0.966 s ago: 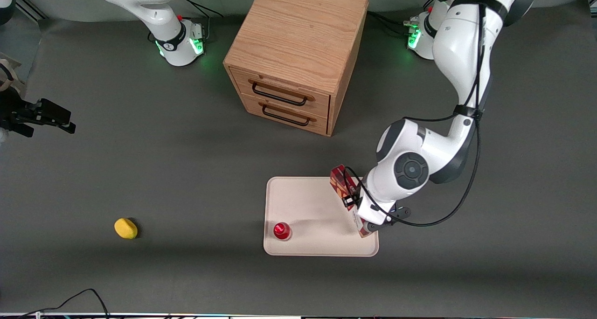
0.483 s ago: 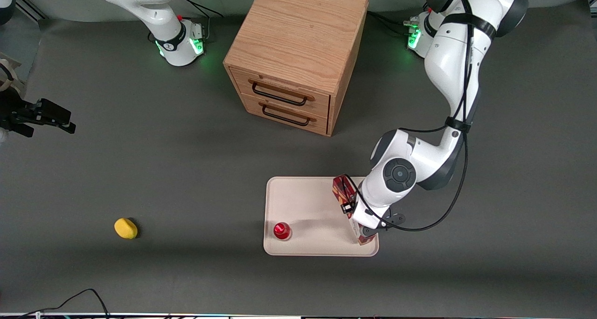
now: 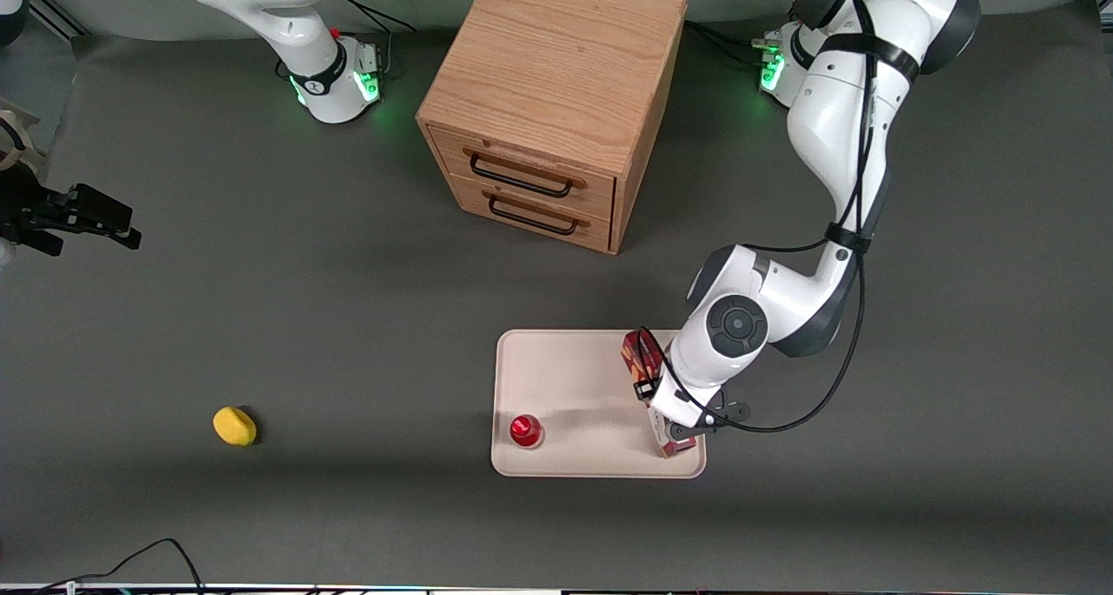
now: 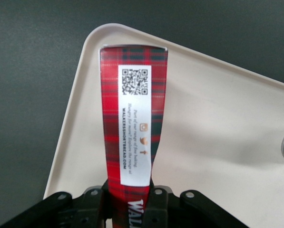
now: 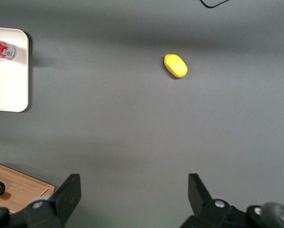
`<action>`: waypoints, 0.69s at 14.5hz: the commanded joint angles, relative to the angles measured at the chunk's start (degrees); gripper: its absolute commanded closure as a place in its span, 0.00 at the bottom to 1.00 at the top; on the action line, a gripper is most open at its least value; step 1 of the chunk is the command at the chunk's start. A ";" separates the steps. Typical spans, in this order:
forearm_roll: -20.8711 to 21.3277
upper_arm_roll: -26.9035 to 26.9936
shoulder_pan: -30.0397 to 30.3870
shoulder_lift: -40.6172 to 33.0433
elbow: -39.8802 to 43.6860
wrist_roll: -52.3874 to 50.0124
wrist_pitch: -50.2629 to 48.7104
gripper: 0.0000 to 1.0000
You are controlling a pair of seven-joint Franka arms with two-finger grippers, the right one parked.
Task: Place red cookie box on tray
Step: 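Lower the box onto the tray and open the left gripper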
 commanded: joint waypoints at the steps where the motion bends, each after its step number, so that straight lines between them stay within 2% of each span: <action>1: 1.13 0.36 -0.48 1.19 -0.32 0.64 1.57 0.94; 2: 1.13 0.36 -0.39 1.28 -0.40 0.64 1.66 0.77; 3: 1.13 0.36 -0.39 1.37 -0.32 0.64 1.66 0.54; 4: 1.04 0.36 -0.39 1.37 -0.32 0.64 1.66 0.22; 5: 1.04 0.36 -0.30 1.28 -0.32 0.47 1.66 0.00; 7: 0.96 0.36 -0.22 0.41 0.12 0.03 -0.96 0.00; 10: 0.34 0.19 -0.13 -2.13 2.75 0.20 -11.93 0.00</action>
